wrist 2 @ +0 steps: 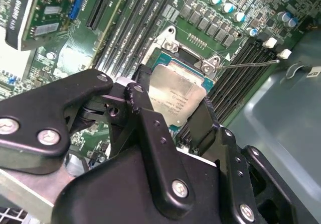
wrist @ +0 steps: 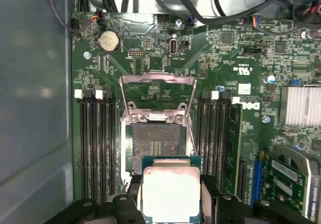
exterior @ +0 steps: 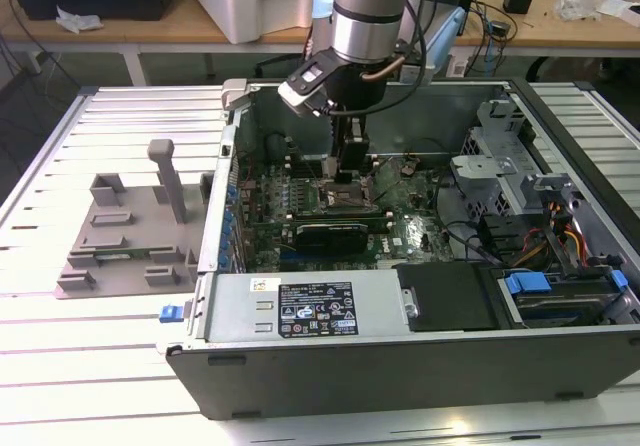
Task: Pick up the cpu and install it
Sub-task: 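Place the cpu into insertion slot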
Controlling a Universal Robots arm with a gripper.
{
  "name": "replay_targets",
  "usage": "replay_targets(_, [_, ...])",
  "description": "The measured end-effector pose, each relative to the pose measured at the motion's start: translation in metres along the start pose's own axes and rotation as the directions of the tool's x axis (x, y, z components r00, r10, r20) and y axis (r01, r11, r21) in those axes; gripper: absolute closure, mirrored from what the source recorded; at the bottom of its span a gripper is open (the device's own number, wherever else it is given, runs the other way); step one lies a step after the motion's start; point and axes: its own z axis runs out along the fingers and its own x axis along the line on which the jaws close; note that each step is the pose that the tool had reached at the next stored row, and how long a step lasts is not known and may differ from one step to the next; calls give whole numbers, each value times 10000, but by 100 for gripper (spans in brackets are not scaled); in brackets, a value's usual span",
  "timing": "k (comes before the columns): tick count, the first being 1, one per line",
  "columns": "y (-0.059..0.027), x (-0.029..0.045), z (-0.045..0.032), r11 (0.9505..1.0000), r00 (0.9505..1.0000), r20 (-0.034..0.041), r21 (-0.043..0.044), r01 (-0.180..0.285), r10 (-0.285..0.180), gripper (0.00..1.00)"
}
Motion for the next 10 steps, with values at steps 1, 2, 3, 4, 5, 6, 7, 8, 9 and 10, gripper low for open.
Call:
replay_targets(1, [5,8,19,10000,10000,2,2,0,0,45])
replay_targets(2, [8,12,28,10000,10000,2,1,-2,2,45])
replay_targets(3, [11,15,36,10000,10000,1,1,-3,3,45])
replay_targets(4, [19,23,47,10000,10000,2,2,0,0,45])
replay_targets(5, [26,30,62,10000,10000,0,2,-1,1,45])
replay_targets(6, [36,42,86,10000,10000,0,4,-1,1,45])
replay_targets(7, [41,48,107,10000,10000,0,4,-1,1,45])
replay_targets(8, [43,53,121,10000,10000,2,6,0,0,45])
replay_targets(9, [46,57,138,10000,10000,2,6,0,0,45])
replay_targets(10, [49,61,152,10000,10000,2,8,0,0,45])
